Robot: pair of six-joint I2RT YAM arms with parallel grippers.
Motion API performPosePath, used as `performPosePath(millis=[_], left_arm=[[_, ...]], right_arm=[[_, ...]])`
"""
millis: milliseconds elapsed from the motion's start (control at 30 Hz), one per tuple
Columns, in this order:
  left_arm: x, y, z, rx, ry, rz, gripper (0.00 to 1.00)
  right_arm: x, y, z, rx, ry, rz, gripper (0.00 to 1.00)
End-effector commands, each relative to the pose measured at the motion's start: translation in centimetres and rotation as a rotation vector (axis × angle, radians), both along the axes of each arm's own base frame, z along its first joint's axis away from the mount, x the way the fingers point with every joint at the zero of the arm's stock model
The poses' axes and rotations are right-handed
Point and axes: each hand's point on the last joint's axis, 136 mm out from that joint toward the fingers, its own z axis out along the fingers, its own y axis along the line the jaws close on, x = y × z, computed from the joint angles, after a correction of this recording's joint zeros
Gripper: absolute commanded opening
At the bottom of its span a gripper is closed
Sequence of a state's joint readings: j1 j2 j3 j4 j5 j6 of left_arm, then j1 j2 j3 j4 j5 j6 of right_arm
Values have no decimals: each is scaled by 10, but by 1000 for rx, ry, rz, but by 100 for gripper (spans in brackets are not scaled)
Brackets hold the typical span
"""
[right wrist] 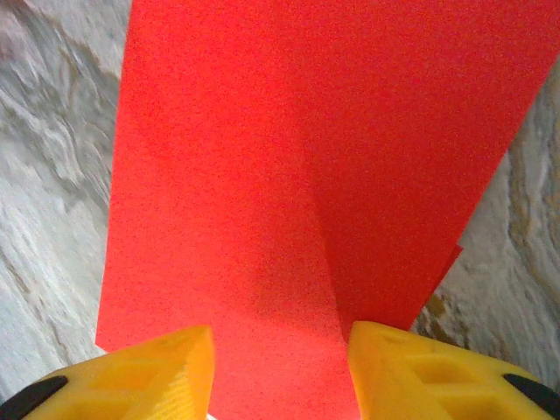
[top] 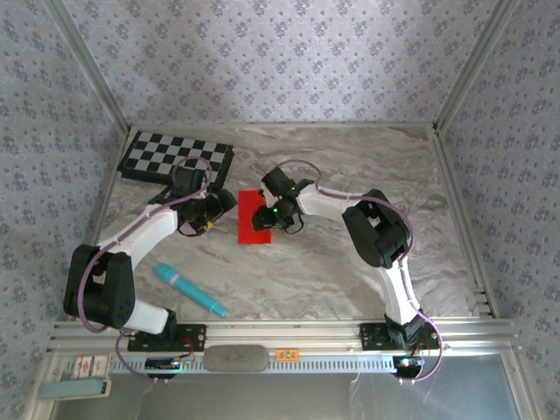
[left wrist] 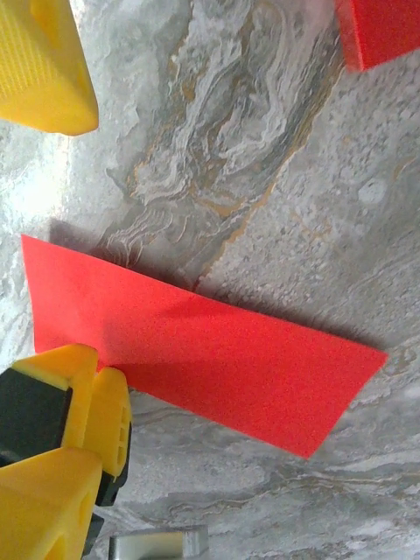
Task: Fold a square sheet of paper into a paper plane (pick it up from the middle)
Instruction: Move the paper to the center of the table.
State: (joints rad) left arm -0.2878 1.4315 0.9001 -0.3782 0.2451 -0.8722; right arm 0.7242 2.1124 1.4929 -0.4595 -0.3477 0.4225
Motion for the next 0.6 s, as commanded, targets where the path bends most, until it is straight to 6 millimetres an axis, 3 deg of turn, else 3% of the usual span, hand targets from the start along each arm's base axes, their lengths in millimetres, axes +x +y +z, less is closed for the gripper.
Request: performPosePath(millis=[0, 67, 167, 400, 567], left_arm=[[0, -11, -2, -50, 0, -52, 91], [-1, -16, -4, -76, 1, -70, 90], [-3, -30, -4, -120, -1, -111, 89], [-20, -61, -16, -164, 39, -173, 83], [-30, -81, -29, -214, 67, -184, 75]], right_arm=[[-38, -55, -27, -235, 86, 149, 46], [-44, -70, -26, -263, 87, 188, 46], [-46, -77, -16, -225, 73, 220, 46], [-23, -47, 41, 84, 15, 61, 45], [-14, -44, 31, 105, 37, -44, 40]])
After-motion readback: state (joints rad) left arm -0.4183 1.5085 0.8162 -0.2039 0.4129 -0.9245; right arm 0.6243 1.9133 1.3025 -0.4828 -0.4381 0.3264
